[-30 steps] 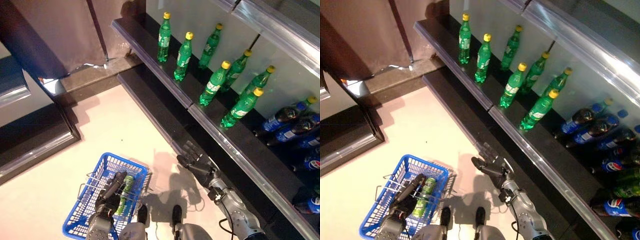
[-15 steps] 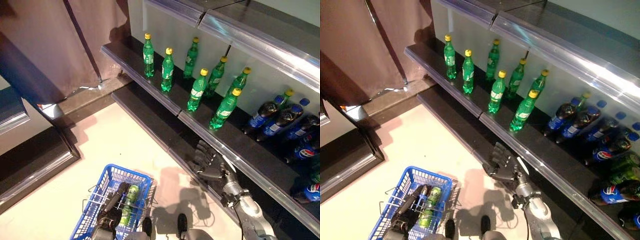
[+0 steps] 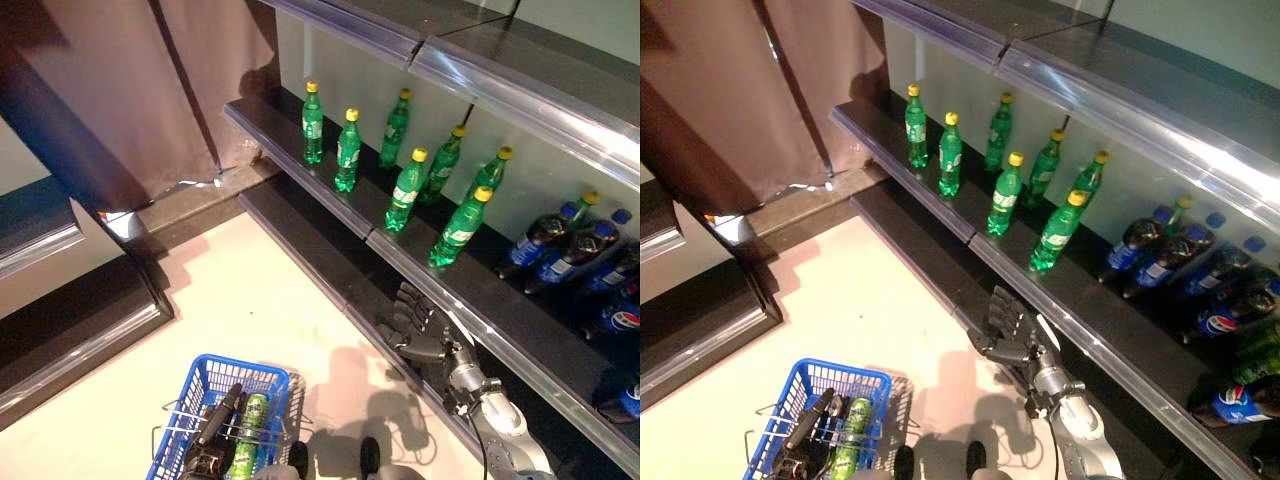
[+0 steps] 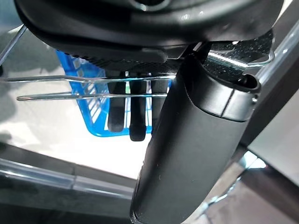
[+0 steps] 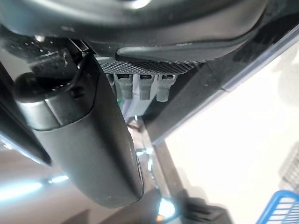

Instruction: Pick up the drink and place into the basket.

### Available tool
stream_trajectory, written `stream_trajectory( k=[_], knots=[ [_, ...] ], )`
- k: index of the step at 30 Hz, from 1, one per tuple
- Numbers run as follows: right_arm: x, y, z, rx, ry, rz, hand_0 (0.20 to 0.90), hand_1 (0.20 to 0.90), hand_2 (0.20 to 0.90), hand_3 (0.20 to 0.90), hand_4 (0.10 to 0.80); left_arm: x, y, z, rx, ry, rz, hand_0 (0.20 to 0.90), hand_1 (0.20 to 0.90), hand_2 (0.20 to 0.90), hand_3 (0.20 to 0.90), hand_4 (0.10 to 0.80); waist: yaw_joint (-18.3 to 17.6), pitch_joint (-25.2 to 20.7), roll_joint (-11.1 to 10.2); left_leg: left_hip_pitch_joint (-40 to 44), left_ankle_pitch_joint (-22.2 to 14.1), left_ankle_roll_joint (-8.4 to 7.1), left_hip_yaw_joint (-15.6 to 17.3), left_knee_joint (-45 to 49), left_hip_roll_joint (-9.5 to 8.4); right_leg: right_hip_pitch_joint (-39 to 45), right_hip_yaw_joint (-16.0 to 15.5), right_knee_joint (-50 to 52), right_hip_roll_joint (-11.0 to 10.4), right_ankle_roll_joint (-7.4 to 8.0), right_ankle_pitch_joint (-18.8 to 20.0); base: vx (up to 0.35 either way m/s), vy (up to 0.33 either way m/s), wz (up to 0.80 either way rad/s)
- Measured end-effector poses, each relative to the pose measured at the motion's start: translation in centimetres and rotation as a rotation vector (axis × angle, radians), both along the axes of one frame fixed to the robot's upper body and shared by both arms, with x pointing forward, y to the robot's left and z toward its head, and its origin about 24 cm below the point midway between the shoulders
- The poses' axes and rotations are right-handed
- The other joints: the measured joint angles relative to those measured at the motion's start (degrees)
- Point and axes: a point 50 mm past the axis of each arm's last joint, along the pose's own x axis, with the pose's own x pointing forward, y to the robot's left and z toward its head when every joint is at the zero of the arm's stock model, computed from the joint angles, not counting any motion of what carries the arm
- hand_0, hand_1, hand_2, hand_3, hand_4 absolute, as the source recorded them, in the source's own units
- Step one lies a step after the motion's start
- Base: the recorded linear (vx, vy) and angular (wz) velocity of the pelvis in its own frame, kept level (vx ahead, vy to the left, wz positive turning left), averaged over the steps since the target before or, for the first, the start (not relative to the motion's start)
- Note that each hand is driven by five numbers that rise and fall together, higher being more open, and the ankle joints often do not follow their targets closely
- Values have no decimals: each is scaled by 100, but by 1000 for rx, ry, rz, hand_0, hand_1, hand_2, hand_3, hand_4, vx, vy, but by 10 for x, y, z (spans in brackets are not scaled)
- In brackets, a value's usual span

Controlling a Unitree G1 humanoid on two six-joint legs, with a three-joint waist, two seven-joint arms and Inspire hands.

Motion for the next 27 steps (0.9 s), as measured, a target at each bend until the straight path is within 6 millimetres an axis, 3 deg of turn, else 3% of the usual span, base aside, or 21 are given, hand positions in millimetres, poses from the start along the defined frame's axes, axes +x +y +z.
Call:
stream_trajectory(
  k=[3,6,8,12,15,16,17,19,21,23,24,25,27],
  knots=[
    [0,-1,-7,-35,34,-42,900,900,900,900,800,2,-3,-3,-12,15,3,300,300,300,200,100,14,32,48,-28,-104,176,-86,186,-141,-454,20,1214,-189,131,-427,1,268,17],
    [-1,0,-9,-57,43,-64,900,900,900,900,800,4,-6,-5,-21,22,3,300,300,300,200,100,-6,114,176,-12,-227,350,-220,453,-216,-1228,32,3059,-308,144,-404,85,173,28],
    [-1,3,-10,-56,46,-54,900,900,900,900,800,3,-3,-5,-15,26,8,300,300,300,200,100,-3,105,144,-36,-269,409,-334,554,-279,-1516,77,3536,-318,172,-486,162,67,32],
    [-3,4,-11,-56,50,-49,900,900,900,900,800,3,11,-2,26,33,5,300,300,300,200,100,-76,50,-54,-343,-250,465,-872,762,-473,-1911,126,3066,144,255,-1000,345,11,59],
    [-3,1,-10,-66,49,-47,900,900,900,900,800,1,11,-6,32,56,10,300,300,300,200,100,-217,39,-91,-384,-311,523,-1177,866,-604,-2166,246,2613,488,239,-945,440,-2,70],
    [-5,-1,-11,-64,57,-52,900,900,900,900,800,-1,12,-7,37,67,13,300,300,300,200,100,-385,38,-116,-369,-383,518,-1447,951,-707,-2251,350,1967,636,270,-700,398,-24,96],
    [-6,-2,-12,-64,60,-56,900,900,900,900,800,-1,12,-7,36,70,14,300,300,300,200,100,-423,35,-145,-352,-441,552,-1513,997,-761,-2285,346,1842,646,268,-593,360,-46,87],
    [-9,-4,-14,-56,73,-60,900,900,900,900,800,-9,12,-10,32,98,21,300,300,300,200,100,-442,37,-212,-178,-654,531,-1652,1095,-899,-2385,344,1720,699,215,-277,299,-98,47],
    [-14,-7,-19,-58,94,-68,900,900,900,900,800,-21,10,-14,26,129,25,300,300,300,200,100,-476,-97,-295,54,-864,546,-1826,1103,-1044,-2316,318,1747,601,120,-239,365,-172,40],
    [-17,-10,-25,-66,121,-81,900,900,900,900,800,-36,7,-18,16,164,36,300,300,300,200,100,-442,-335,-306,193,-1139,519,-1939,1150,-1049,-2165,185,1708,551,-83,-130,346,-182,25],
    [-20,-15,-29,-70,139,-98,900,900,900,900,800,-44,6,-20,8,182,45,300,300,300,200,100,-469,-376,-96,208,-1414,391,-2080,1419,-882,-1951,-143,1580,642,-296,-13,262,-132,35],
    [-22,-17,-30,-74,147,-102,900,900,900,900,800,-46,6,-20,6,185,51,300,300,300,200,100,-467,-402,-28,235,-1499,335,-2086,1523,-835,-1878,-182,1519,715,-359,-46,287,-141,52],
    [-26,-21,-35,-80,175,-117,900,900,900,900,800,-47,5,-21,1,183,57,300,300,300,200,100,-453,-393,15,-18,-1577,-29,-1914,2494,-859,-1414,-341,1165,765,-572,-80,215,-98,51]
  ],
)
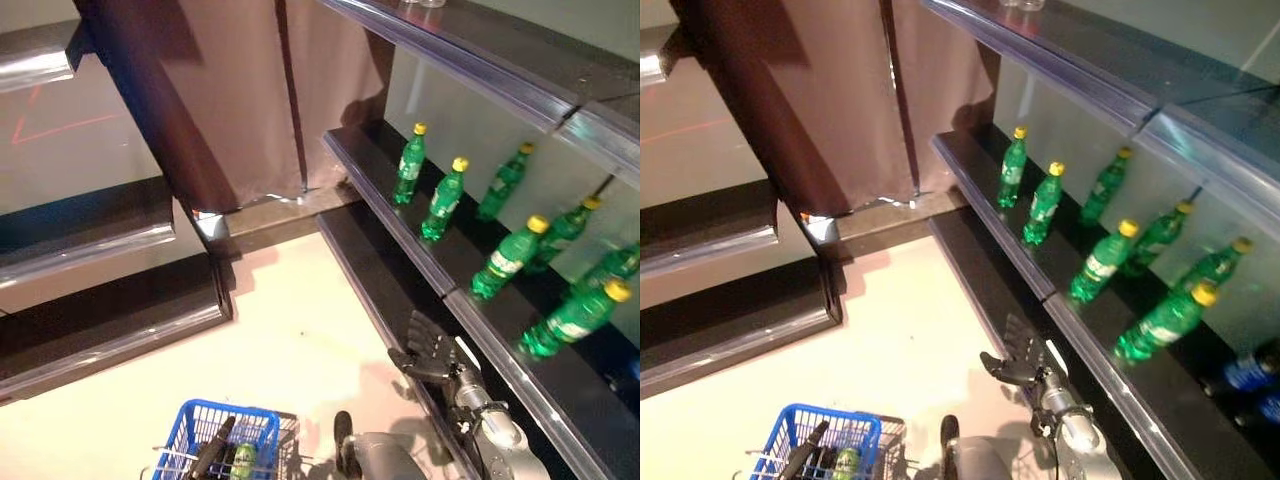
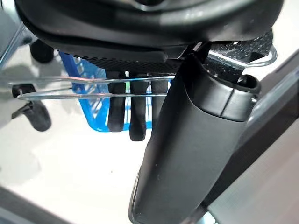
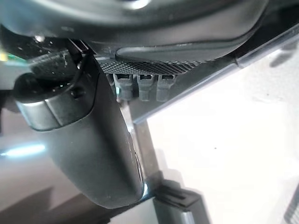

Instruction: Pick up the drink and place into the basket.

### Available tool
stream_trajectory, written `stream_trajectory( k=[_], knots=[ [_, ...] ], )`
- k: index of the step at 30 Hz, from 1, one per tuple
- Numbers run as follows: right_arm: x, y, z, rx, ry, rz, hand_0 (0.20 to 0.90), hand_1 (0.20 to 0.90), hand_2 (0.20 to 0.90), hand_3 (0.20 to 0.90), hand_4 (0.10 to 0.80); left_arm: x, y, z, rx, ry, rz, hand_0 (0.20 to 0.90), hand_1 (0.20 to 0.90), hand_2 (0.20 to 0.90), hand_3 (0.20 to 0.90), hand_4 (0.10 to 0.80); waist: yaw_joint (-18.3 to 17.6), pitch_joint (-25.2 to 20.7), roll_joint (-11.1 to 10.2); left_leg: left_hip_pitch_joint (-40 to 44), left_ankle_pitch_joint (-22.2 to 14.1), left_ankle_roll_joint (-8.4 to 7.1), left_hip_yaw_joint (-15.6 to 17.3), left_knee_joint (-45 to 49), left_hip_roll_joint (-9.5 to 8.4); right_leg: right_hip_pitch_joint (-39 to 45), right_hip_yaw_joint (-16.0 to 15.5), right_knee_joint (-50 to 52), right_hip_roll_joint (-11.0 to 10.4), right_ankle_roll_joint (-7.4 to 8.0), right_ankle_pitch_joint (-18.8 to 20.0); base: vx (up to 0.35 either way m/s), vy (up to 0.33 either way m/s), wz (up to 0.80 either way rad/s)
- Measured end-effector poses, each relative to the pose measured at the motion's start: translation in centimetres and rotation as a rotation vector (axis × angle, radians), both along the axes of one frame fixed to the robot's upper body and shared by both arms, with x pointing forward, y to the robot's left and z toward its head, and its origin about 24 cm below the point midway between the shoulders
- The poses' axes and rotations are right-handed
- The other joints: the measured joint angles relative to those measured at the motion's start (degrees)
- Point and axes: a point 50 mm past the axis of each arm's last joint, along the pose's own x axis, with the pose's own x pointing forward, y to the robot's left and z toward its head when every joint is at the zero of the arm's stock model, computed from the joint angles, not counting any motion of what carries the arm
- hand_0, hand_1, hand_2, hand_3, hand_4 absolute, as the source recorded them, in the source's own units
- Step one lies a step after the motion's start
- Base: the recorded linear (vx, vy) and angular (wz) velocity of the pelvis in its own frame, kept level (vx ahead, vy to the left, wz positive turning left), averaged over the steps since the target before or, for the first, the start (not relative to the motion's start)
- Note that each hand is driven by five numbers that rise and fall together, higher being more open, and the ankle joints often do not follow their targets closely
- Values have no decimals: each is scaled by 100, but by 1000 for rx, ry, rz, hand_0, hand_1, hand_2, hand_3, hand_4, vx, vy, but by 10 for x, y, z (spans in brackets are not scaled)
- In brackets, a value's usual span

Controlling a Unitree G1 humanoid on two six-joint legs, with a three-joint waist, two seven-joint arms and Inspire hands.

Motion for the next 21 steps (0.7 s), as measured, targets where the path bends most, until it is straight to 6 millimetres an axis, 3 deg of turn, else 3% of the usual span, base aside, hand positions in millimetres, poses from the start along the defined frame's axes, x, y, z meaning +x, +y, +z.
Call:
stream_trajectory(
  k=[1,2,3,4,6,9,12,14,16,18,21],
  knots=[
    [-4,-2,-2,-2,9,-7,900,900,900,900,800,-1,1,0,0,-5,7,300,300,300,200,100,57,-29,-43,-158,60,-144,250,681,-65,280,-11,-201,-10,-465,67,204,-100,43],
    [-4,-4,-1,-6,3,-13,900,900,900,900,800,0,-1,0,-7,-13,21,300,300,300,200,100,110,-72,7,-420,147,-290,434,1352,-64,419,-26,-261,37,-650,-17,206,-117,24],
    [-1,-3,1,-9,-8,-6,900,900,900,900,800,2,-4,0,-16,-29,21,300,300,300,200,100,140,-105,57,-799,333,-591,601,2155,-59,485,-47,-251,71,-723,-122,186,-115,14],
    [2,-1,3,-7,-18,-1,900,900,900,900,800,5,-5,0,-17,-40,19,300,300,300,200,100,163,-102,61,-1052,373,-658,703,2559,-51,527,-58,-237,69,-773,-187,165,-92,10],
    [4,0,4,-3,-25,3,900,900,900,900,800,15,-2,4,-9,-71,13,300,300,300,200,100,195,-99,33,-1489,351,-614,1007,2805,75,635,-102,-355,55,-753,-181,209,-19,8],
    [3,1,3,-3,-22,3,900,900,900,900,800,22,7,9,19,-96,-3,300,300,300,200,100,225,-71,-14,-1460,287,-502,1209,1356,372,792,-118,-566,73,-751,-180,243,124,2],
    [5,2,3,-3,-26,4,900,900,900,900,800,30,6,12,32,-116,-35,300,300,300,200,100,266,-33,-21,-1215,430,-358,1071,-751,592,879,18,-728,102,-706,-153,267,207,-13],
    [7,2,4,-3,-29,6,900,900,900,900,800,33,3,12,32,-123,-53,300,300,300,200,100,287,23,70,-1149,781,-425,697,-1673,723,930,286,-751,181,-692,-161,333,299,-60],
    [7,3,4,-3,-27,11,900,900,900,900,800,35,2,12,29,-129,-54,300,300,300,200,100,320,66,116,-1195,995,-528,505,-1797,755,965,454,-735,198,-645,-140,252,292,-61],
    [6,3,3,-7,-22,16,900,900,900,900,800,43,-3,13,15,-159,-60,300,300,300,200,100,305,188,229,-1202,1134,-675,198,-1795,814,1087,850,-752,257,-562,-187,236,376,-84],
    [6,1,3,-12,-20,18,900,900,900,900,800,56,-11,15,-5,-188,-69,300,300,300,200,100,246,261,350,-1228,1151,-694,18,-1645,829,1127,1314,-714,250,-383,-220,177,413,-92]
  ],
)
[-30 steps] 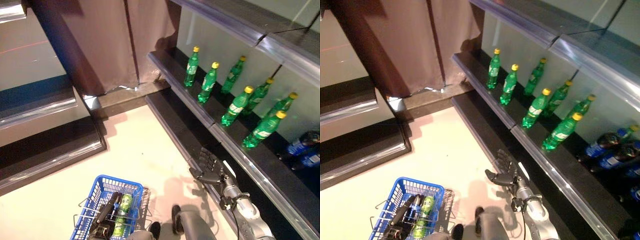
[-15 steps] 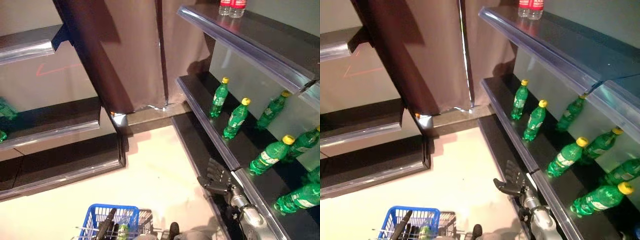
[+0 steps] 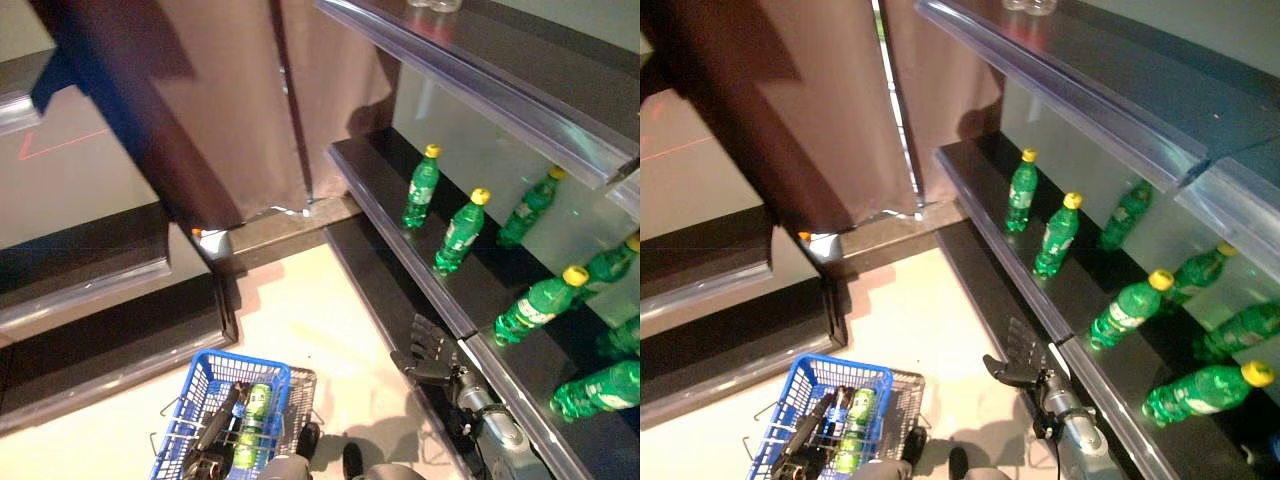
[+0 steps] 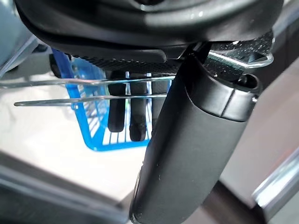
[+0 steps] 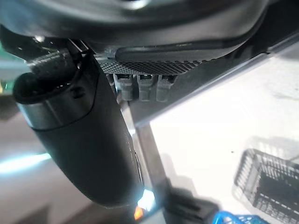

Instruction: Pick up the drink and place into the basket.

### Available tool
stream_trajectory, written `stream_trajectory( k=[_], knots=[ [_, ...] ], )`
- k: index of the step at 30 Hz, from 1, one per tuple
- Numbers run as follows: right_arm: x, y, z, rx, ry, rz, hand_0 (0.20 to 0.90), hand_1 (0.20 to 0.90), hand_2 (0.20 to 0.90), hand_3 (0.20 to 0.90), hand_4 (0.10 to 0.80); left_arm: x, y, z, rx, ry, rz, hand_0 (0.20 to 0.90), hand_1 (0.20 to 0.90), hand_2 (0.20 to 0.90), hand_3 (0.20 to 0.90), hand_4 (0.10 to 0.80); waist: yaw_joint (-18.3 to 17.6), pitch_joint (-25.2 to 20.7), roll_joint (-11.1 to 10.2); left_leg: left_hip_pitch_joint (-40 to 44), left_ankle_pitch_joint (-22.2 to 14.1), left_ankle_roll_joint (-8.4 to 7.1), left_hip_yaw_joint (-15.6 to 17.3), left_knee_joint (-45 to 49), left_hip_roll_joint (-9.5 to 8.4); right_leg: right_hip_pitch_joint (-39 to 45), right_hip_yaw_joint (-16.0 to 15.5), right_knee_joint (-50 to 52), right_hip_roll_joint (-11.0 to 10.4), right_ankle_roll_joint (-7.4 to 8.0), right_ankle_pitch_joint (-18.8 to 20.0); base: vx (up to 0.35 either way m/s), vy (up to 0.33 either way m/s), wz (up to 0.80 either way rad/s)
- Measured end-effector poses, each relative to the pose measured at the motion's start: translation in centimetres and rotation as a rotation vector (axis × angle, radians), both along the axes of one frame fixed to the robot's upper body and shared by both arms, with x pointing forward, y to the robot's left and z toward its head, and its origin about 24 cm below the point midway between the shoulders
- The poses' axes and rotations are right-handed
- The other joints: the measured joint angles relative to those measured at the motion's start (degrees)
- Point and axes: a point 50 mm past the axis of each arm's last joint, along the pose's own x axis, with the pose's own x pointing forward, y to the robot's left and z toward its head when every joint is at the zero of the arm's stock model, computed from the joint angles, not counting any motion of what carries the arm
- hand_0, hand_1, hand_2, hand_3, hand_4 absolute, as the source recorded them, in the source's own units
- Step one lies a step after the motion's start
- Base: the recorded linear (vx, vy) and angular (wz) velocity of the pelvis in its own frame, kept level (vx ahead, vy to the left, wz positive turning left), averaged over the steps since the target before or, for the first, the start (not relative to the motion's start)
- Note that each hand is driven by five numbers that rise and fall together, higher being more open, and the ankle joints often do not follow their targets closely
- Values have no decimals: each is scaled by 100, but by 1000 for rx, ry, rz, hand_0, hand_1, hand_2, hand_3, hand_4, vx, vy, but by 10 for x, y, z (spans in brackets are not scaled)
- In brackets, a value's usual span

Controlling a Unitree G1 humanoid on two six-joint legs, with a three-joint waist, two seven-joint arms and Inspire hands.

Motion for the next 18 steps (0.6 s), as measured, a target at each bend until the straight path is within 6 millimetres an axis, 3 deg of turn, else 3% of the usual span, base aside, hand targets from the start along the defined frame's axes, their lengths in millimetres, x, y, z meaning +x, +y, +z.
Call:
stream_trajectory(
  k=[2,3,4,5,8,10,12,13,16,17,18],
  knots=[
    [0,-4,1,-15,2,2,900,900,900,900,800,9,-6,1,-15,-13,-21,300,300,300,200,100,-104,-12,129,83,138,170,41,35,63,-140,385,231,-7,238,-162,179,458,-101],
    [0,-5,1,-17,3,4,900,900,900,900,800,11,-7,1,-16,-17,-23,300,300,300,200,100,-144,-6,134,148,514,409,263,-83,63,-294,549,520,-10,402,-345,104,319,-60],
    [0,-4,0,-15,6,3,900,900,900,900,800,10,-6,1,-16,-15,-21,300,300,300,200,100,-146,-13,90,176,532,433,396,-121,33,-356,599,661,-55,441,-418,82,294,-72],
    [-2,-3,-1,-14,12,7,900,900,900,900,800,10,-6,0,-19,-11,-19,300,300,300,200,100,-168,-18,-22,265,557,592,617,-233,-71,-510,626,879,-223,579,-554,67,250,-83],
    [-2,0,-2,-1,14,5,900,900,900,900,800,5,-4,-2,-13,15,-17,300,300,300,200,100,-178,-23,-158,386,560,881,1121,-375,-267,-631,420,958,-810,810,-748,53,224,-78],
    [-4,4,-7,20,30,2,900,900,900,900,800,3,2,-2,0,21,-14,300,300,300,200,100,-25,-3,-202,488,503,1004,1476,-402,-226,-598,52,981,-1099,878,-765,27,212,-81],
    [-4,10,-10,42,37,3,900,900,900,900,800,2,7,-1,12,21,-7,300,300,300,200,100,67,11,-293,588,446,1058,1815,-437,-187,-545,-397,934,-1384,1004,-788,14,155,-104],
    [-3,15,-10,61,30,4,900,900,900,900,800,-1,14,0,25,25,4,300,300,300,200,100,191,18,-352,665,402,1057,2095,-507,-135,-543,-803,867,-1505,1109,-726,34,134,-113],
    [-3,20,-11,75,26,2,900,900,900,900,800,-4,23,1,47,32,11,300,300,300,200,100,232,-19,-549,738,371,997,2412,-620,-148,-391,-962,550,-1547,1285,-555,60,59,-75],
    [-3,19,-11,74,27,-4,900,900,900,900,800,-4,26,2,58,33,12,300,300,300,200,100,142,-61,-658,757,401,944,2436,-681,-153,-259,-953,279,-1450,1351,-253,64,6,-25],
    [-3,18,-11,70,28,-10,900,900,900,900,800,-4,26,2,60,32,10,300,300,300,200,100,133,-65,-664,771,413,926,2435,-713,-135,-244,-942,200,-1417,1347,-208,106,-12,-38]
  ],
)
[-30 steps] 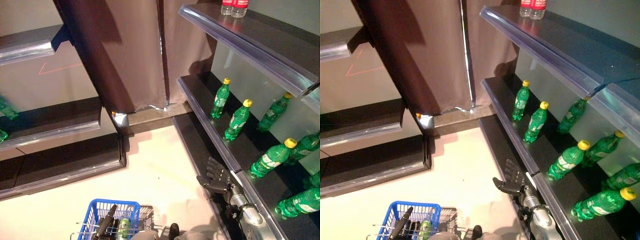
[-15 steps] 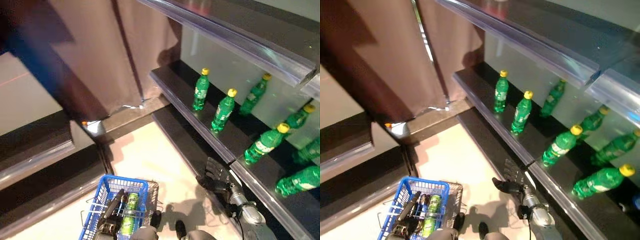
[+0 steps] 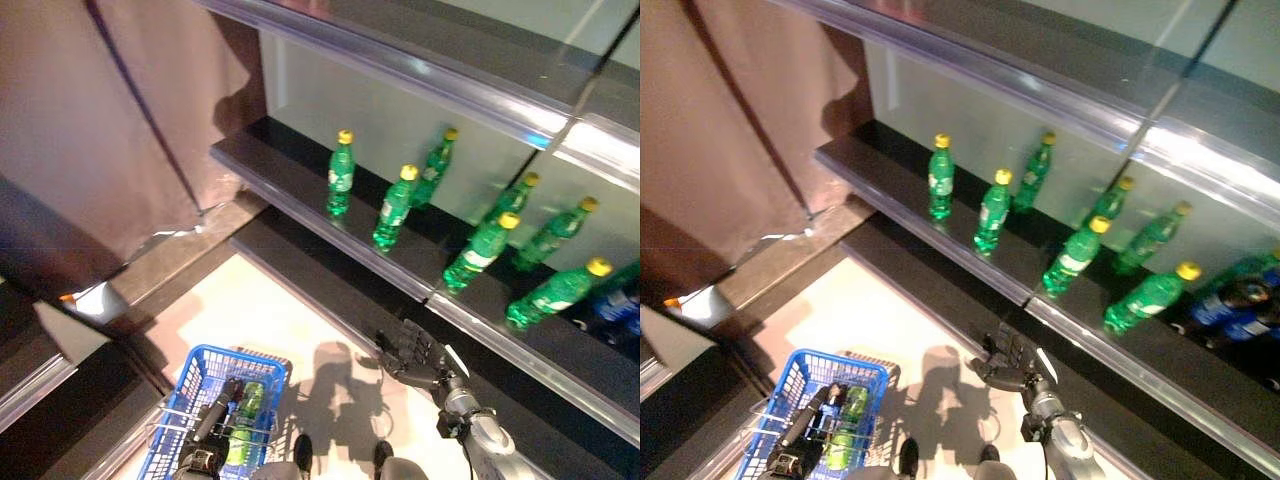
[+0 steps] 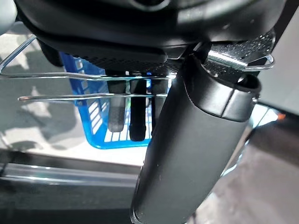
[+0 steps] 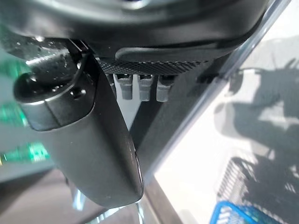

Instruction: Pick up the drink and place into the basket.

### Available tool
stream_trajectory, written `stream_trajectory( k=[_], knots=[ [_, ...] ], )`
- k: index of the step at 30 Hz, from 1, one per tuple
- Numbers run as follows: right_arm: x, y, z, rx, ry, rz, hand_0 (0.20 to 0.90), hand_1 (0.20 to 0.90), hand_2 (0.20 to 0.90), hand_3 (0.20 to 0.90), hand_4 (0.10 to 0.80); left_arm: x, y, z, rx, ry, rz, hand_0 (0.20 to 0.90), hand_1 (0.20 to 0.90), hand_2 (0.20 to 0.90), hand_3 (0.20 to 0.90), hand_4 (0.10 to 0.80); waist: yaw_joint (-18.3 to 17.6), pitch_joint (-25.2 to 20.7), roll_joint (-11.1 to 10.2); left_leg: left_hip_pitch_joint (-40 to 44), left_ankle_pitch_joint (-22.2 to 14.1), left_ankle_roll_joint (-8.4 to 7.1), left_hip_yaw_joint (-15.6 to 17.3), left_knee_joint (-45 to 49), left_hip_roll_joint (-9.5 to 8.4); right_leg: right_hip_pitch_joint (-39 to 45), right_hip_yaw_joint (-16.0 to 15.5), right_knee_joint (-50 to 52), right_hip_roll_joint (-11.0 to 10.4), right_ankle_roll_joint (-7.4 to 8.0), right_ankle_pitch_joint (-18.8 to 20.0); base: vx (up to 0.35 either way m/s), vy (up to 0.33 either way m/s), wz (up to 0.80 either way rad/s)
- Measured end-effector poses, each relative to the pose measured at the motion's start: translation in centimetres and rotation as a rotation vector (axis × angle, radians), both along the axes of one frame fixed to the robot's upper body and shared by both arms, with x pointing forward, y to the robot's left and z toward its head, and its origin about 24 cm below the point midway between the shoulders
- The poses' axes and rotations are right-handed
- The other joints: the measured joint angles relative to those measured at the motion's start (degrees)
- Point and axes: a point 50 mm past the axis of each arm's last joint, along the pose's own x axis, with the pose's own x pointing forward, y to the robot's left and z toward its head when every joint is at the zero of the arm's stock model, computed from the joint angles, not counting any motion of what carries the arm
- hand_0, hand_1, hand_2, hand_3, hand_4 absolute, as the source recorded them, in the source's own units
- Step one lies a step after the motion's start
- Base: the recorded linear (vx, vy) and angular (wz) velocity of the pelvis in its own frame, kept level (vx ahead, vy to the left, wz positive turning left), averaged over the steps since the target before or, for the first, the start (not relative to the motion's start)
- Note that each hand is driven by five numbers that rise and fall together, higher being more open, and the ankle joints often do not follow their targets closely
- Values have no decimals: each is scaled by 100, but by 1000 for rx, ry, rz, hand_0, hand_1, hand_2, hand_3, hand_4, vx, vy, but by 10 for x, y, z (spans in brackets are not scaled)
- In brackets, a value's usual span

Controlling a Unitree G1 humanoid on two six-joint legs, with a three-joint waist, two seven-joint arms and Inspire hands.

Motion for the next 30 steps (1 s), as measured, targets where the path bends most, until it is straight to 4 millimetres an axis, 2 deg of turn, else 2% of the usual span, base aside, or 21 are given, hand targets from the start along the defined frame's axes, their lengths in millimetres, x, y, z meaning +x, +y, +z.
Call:
stream_trajectory(
  k=[5,7,15,20,25,30],
  knots=[
    [0,-1,-1,-10,4,-21,900,900,900,900,800,0,-7,-2,-17,1,-10,300,300,300,200,100,-122,-5,-8,53,48,-102,-47,-93,139,93,41,-268,191,-161,188,79,-46,-13],
    [0,-2,-1,-14,5,-26,900,900,900,900,800,0,-16,-4,-40,3,-15,300,300,300,200,100,-124,1,7,72,43,-129,-53,-87,173,172,34,-393,234,-194,217,105,-53,-1],
    [8,0,6,-23,-26,-18,900,900,900,900,800,1,-22,-5,-26,19,-79,300,300,300,200,100,-127,-32,109,186,4,-224,-74,-98,234,414,18,-675,333,-277,291,103,-44,0],
    [16,1,25,-36,-125,-28,900,900,900,900,800,0,-26,-6,-38,18,-79,300,300,300,200,100,-162,-24,207,257,2,-230,-63,-127,246,492,35,-733,350,-285,315,67,-21,-2],
    [27,-3,60,-43,-323,-80,900,900,900,900,800,-7,-28,-8,-43,30,-74,300,300,300,200,100,-288,-37,250,269,2,-230,-49,-133,244,492,69,-733,350,-284,315,42,-8,-2],
    [32,-19,85,-67,-458,-181,900,900,900,900,800,-9,-28,-9,-44,35,-72,300,300,300,200,100,-293,-34,269,273,0,-232,-14,-134,247,470,125,-728,358,-282,324,33,-2,-5]
  ],
)
